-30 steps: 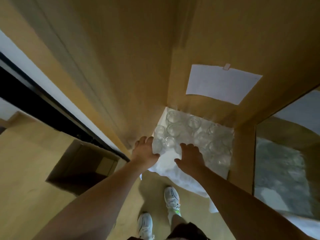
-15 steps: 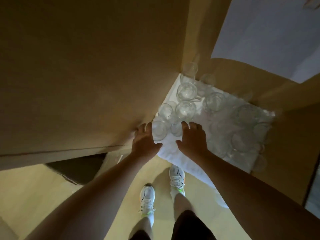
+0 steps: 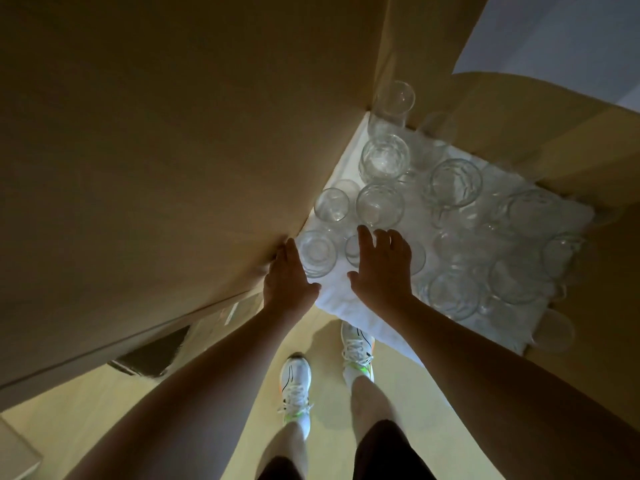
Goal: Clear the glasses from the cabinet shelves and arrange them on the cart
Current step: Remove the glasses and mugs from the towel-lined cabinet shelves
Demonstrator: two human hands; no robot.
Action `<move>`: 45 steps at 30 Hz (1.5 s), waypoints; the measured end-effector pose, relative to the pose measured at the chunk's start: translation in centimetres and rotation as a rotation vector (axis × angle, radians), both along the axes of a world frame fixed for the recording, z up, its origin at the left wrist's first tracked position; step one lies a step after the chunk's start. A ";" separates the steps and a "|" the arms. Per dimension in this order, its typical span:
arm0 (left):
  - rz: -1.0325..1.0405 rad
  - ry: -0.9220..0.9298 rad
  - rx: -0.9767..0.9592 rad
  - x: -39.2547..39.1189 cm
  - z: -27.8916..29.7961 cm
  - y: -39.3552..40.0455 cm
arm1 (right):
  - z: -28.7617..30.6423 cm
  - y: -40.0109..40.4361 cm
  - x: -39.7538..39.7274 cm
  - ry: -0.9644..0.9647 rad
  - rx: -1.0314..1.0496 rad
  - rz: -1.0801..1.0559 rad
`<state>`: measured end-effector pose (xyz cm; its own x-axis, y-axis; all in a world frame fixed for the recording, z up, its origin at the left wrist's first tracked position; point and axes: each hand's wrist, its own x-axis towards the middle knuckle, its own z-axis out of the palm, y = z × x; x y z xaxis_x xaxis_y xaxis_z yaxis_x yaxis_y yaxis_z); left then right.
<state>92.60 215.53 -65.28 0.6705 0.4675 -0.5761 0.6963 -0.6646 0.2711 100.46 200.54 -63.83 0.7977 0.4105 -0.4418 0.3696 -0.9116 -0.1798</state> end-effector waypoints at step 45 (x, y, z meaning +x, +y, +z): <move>-0.157 -0.105 0.119 0.8 8.8 -0.8 | 8.6 -1.4 0.5 -0.127 0.417 -0.345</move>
